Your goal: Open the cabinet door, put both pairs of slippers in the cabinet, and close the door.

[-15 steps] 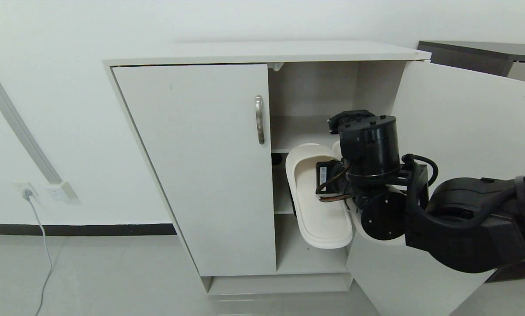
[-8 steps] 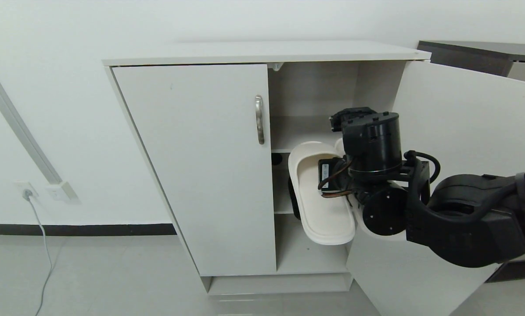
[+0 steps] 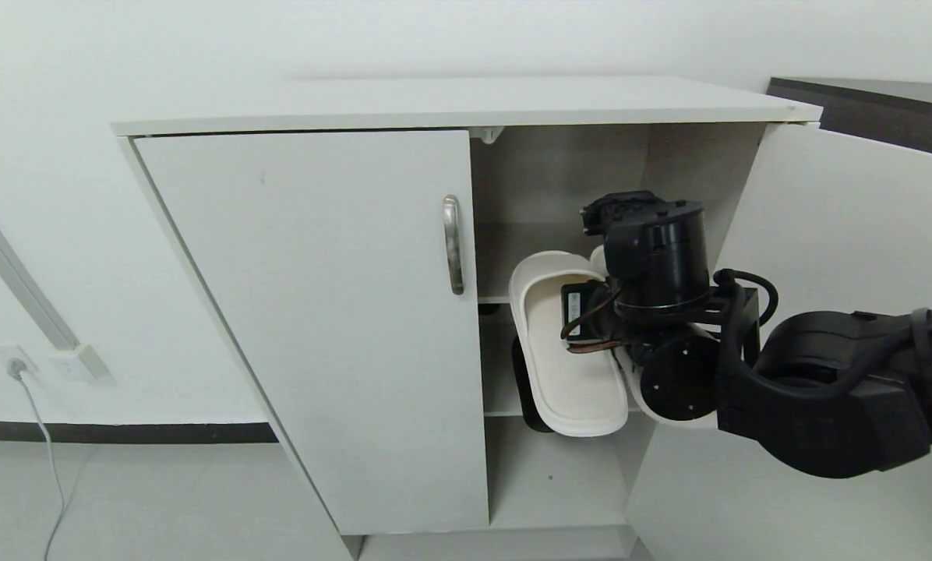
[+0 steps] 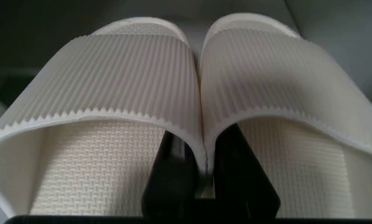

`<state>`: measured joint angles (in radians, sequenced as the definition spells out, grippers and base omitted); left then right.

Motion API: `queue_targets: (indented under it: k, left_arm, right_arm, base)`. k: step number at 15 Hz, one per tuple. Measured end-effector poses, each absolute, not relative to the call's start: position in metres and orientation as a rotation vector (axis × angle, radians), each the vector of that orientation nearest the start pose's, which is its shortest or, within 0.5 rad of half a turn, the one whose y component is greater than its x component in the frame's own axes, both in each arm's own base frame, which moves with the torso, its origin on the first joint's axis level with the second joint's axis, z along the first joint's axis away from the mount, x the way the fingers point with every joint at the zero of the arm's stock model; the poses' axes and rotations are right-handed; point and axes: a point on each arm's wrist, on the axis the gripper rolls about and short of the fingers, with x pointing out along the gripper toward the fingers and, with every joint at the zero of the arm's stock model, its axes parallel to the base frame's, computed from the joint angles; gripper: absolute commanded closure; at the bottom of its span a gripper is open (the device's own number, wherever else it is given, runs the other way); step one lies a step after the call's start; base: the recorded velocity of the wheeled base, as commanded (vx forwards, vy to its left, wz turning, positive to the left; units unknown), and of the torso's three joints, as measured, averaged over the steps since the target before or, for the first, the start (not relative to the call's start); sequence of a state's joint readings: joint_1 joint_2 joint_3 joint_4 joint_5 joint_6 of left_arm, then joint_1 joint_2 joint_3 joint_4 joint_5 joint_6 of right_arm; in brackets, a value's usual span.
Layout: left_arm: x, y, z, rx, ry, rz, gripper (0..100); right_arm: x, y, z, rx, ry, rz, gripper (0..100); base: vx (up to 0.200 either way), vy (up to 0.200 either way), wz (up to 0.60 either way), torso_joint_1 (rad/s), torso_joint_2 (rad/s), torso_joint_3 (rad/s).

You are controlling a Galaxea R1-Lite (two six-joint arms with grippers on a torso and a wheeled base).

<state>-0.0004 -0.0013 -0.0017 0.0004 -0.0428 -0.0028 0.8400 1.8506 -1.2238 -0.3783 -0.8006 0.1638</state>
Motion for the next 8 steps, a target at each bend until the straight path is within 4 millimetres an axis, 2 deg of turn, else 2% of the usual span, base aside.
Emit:
queue_targets:
  k: [5,8]
  left_arm:
    - [-0.023,-0.001,0.076,-0.004,-0.003,-0.043,100]
    - [-0.023,-0.001,0.076,-0.004,-0.003,-0.042,100]
  right_arm:
    - [0.264,0.261,0.217,-0.014,0.173,0.016,100]
    - [0.281,0.262,0.218,-0.013,0.175,-0.007,100]
  base:
    - [0.000,0.000,0.00,0.000,0.00,0.000]
    - [0.000,0.000,0.00,0.000,0.00,0.000]
